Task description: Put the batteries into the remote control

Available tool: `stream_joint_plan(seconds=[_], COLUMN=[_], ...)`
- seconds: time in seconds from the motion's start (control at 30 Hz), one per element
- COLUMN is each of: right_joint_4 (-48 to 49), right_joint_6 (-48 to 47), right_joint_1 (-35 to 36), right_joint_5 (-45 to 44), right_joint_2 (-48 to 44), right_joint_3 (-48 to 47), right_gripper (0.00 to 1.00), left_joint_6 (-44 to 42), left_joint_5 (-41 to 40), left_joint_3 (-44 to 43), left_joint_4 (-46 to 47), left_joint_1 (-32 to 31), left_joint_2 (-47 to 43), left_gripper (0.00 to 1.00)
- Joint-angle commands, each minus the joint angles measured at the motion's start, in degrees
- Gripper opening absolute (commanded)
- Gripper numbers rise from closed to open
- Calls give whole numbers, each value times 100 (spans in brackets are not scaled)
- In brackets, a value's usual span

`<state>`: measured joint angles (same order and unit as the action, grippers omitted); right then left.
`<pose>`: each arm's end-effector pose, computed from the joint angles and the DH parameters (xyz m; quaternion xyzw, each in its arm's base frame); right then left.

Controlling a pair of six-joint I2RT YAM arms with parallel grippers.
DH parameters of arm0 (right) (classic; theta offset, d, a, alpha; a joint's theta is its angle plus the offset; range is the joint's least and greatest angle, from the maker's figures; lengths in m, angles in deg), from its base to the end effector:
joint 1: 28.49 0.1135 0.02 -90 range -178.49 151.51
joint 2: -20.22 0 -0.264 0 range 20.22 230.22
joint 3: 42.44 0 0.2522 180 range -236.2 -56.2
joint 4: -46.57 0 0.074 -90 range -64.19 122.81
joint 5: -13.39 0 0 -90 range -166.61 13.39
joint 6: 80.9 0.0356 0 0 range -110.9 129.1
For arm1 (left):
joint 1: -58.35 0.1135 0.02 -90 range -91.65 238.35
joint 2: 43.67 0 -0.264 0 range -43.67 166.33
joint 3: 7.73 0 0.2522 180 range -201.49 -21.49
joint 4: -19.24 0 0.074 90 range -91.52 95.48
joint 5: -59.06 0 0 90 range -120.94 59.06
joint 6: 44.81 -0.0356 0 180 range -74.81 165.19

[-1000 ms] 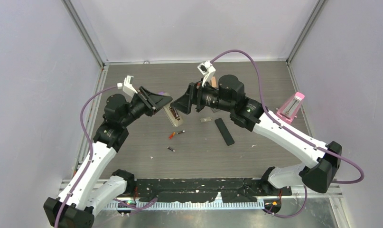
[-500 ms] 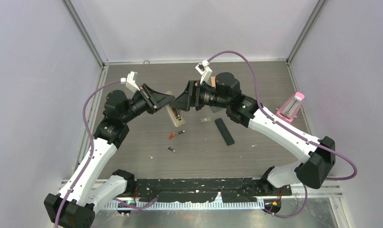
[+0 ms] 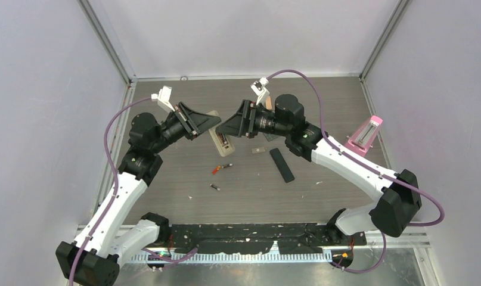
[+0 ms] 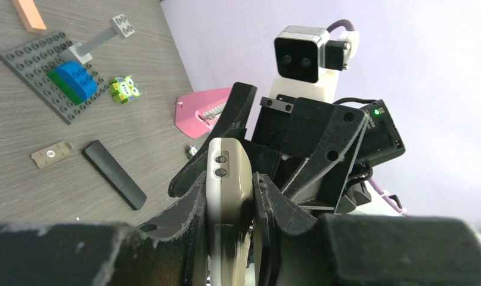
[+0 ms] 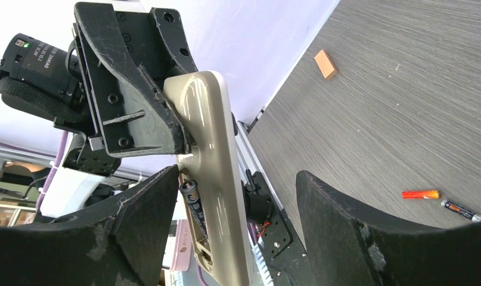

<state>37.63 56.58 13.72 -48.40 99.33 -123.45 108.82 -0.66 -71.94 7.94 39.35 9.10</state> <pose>0.2307 0.2320 0.3682 -0.1278 0.7333 0.5825 0.3267 0.1948 -0.0861 0.3740 -0.0878 0.7009 -0.5897 0.3915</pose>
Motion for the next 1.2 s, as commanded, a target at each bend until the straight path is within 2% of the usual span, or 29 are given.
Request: stream_joint_plan(seconds=[0.0,0.27,0.67,0.9,1.17], right_joint_4=[739,984,1255,1392,1529], right_joint_6=[345,565,732,770,758], right_joint_1=[-68,-127,-149,-148,-145], right_joint_5=[241,414,727,912,1110], right_joint_2=[-186,-82,168,262,345], right_joint_3=[92,216,268,248,205], right_gripper=[77,76,66,64,61], left_joint_6=[3,4,34,52,450], left_joint_5=[216,285,256,186,149], left_joint_3=[-111,-139,-226,-348,-400], left_joint_4=[560,665,787,804,1030], left_joint_1=[28,28,28,37,130], left_joint_2=[-6,8,27,39,57], left_gripper=[0,0,0,0,0])
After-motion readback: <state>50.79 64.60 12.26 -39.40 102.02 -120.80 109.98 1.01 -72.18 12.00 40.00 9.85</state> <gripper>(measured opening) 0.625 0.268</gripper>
